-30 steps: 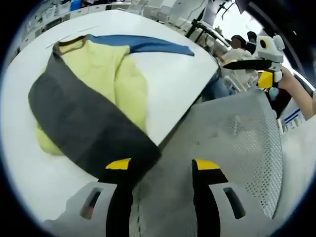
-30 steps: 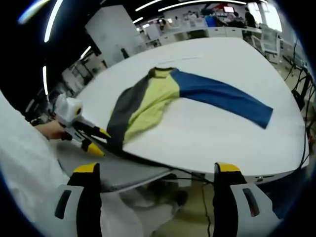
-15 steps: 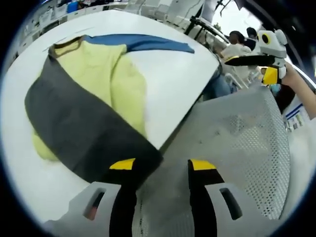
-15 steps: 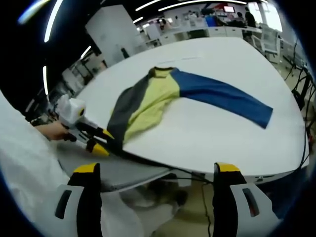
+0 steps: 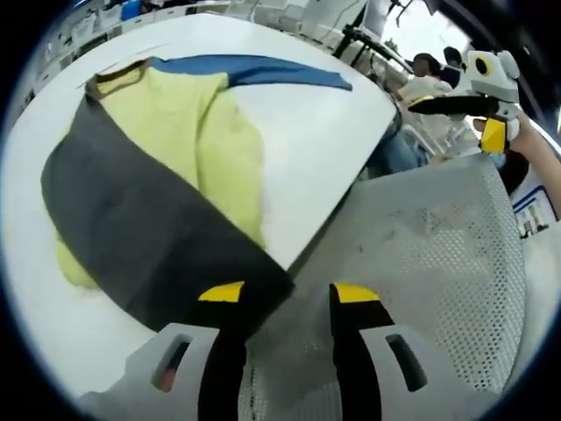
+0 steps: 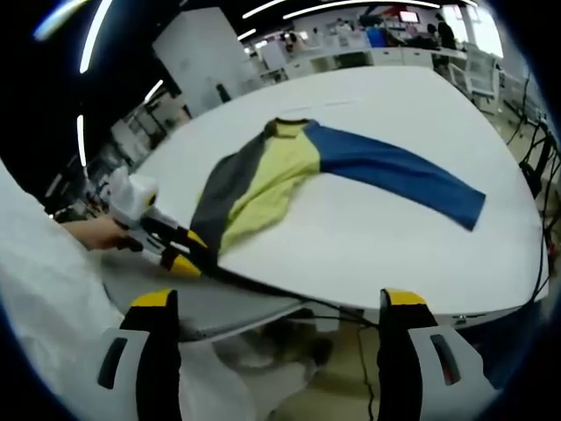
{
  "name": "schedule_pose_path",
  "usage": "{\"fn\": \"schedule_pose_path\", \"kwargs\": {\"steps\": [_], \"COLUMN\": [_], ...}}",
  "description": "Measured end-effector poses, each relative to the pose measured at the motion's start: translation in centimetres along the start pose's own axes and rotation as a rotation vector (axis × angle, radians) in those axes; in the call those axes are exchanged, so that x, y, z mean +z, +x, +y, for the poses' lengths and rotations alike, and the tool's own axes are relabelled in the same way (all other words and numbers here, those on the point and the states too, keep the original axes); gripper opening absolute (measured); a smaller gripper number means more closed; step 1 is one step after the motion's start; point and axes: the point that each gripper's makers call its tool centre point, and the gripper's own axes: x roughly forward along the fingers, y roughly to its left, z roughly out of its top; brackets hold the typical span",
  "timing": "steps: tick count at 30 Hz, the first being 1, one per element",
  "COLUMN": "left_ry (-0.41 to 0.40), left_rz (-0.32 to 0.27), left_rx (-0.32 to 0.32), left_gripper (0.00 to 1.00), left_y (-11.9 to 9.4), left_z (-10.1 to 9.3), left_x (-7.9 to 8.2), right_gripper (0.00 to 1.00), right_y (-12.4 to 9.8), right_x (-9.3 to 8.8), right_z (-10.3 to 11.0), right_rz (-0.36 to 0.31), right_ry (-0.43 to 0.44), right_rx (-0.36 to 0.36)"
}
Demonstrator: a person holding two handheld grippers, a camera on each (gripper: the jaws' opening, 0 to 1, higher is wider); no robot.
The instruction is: Fold the garment on the visible template until the final outline fits inside the template.
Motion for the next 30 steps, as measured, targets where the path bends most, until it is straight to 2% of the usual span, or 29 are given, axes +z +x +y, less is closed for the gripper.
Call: {"fn": "schedule_pose_path", "kwargs": {"steps": [9, 22, 30], "left_ry": [-0.019, -0.089, -0.135], "left_rz": [0.006, 0.008, -0.003], "left_rx": [0.016, 0.044, 0.083], "left_gripper": [0.32, 0.28, 0.18], "left_y": [0.3, 0.8, 0.9], "left_z": [-0.1, 0.4, 1.2], "left_x": [0.1, 0.4, 0.4], "right_gripper": [0.94, 0.94, 0.93], "right_y": [-0.2, -0.3, -0.4], "right_x": [0.0, 0.0, -0.1], "right_z": [-0.2, -0.2, -0.3], "right_rz": [-0.003, 0.000, 0.002], "right_ry": [0.004, -0.002, 0.000], "right_rx": [-0.002, 0.007, 0.009]}}
